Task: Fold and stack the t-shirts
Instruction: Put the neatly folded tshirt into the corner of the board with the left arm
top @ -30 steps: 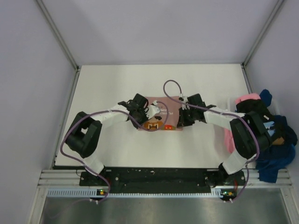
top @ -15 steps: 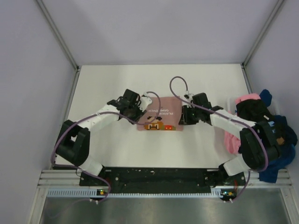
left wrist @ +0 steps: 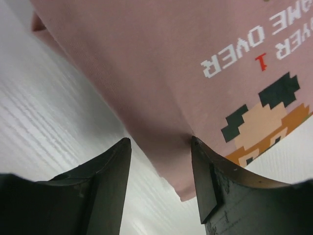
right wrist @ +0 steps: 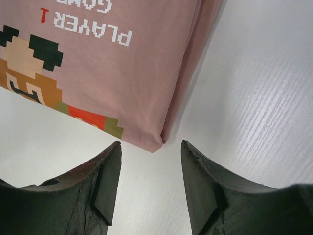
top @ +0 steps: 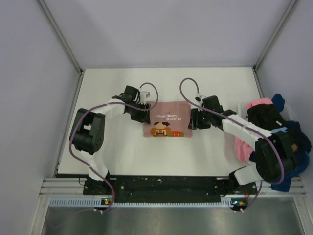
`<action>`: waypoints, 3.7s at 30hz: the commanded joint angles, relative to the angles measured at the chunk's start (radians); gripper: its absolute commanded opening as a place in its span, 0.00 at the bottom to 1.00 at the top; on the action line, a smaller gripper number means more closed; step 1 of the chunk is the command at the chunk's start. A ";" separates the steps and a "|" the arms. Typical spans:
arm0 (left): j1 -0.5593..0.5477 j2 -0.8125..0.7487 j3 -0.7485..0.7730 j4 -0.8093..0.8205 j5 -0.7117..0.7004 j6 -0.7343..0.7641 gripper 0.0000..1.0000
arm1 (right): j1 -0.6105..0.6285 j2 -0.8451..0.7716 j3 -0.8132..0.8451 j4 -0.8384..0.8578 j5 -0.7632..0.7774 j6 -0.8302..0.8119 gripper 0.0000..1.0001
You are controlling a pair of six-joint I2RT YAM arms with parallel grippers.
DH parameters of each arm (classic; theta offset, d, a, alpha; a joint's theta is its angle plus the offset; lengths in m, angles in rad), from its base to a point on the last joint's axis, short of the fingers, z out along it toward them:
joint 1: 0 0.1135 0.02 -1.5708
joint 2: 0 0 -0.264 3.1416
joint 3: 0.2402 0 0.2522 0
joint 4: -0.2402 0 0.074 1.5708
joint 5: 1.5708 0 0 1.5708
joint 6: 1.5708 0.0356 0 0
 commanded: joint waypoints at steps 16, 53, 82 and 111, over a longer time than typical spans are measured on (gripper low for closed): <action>0.050 0.124 0.085 -0.090 0.163 0.026 0.00 | -0.028 -0.129 -0.005 -0.058 0.085 -0.052 0.52; 0.924 -0.211 -0.238 0.028 -0.598 1.059 0.17 | -0.028 -0.230 0.070 -0.216 0.214 -0.224 0.53; 0.412 -0.984 -0.524 -0.080 0.083 0.567 0.99 | -0.028 -0.583 -0.229 0.149 0.306 -0.168 0.99; 0.338 -1.127 -1.063 0.835 -0.256 0.195 0.99 | -0.028 -0.839 -0.632 0.566 0.418 -0.291 0.99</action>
